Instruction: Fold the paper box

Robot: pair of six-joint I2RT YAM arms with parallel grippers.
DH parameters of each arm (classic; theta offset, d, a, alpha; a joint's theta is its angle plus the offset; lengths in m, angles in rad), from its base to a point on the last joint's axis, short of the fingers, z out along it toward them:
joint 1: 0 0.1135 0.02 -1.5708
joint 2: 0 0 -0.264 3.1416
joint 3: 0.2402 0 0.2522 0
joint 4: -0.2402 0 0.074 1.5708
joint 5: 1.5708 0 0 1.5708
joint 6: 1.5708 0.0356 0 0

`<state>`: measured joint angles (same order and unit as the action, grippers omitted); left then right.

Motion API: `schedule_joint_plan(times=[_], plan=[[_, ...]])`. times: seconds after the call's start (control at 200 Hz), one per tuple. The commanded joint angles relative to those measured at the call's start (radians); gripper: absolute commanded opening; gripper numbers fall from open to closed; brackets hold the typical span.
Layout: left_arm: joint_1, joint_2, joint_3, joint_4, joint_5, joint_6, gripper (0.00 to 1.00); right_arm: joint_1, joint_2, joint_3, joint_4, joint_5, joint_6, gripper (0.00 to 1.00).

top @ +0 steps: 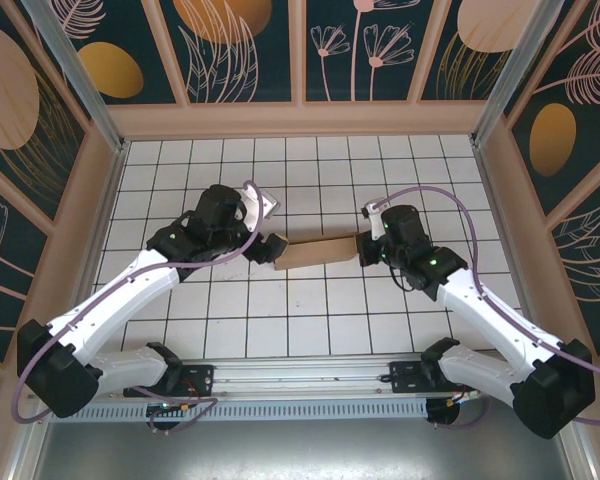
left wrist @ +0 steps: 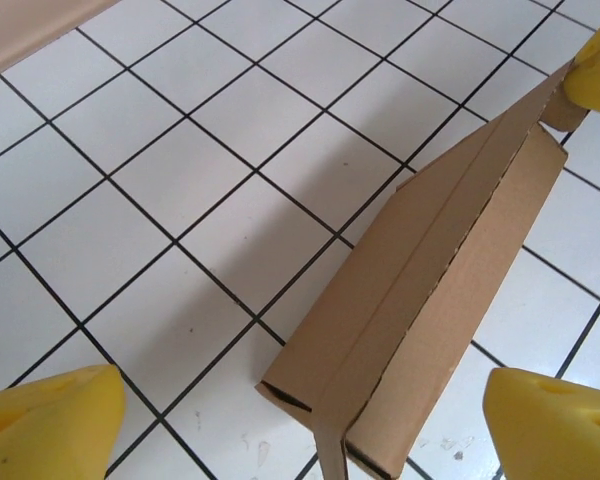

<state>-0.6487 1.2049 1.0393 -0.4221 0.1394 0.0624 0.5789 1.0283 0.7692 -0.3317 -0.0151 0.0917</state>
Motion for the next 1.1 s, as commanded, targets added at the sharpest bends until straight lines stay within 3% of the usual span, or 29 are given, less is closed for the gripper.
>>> schedule_joint_plan(times=[0.0,0.25,1.091], plan=[[0.004,-0.005,-0.005,0.014,-0.027,-0.037,0.82,0.005,0.025,0.015,-0.011,0.026,0.028,0.00],[0.004,0.041,0.019,0.005,-0.032,-0.062,0.65,-0.002,0.104,0.074,-0.047,0.026,0.075,0.00],[0.004,0.188,0.103,-0.108,-0.081,-0.176,0.27,-0.026,0.179,0.133,-0.087,0.035,0.127,0.00]])
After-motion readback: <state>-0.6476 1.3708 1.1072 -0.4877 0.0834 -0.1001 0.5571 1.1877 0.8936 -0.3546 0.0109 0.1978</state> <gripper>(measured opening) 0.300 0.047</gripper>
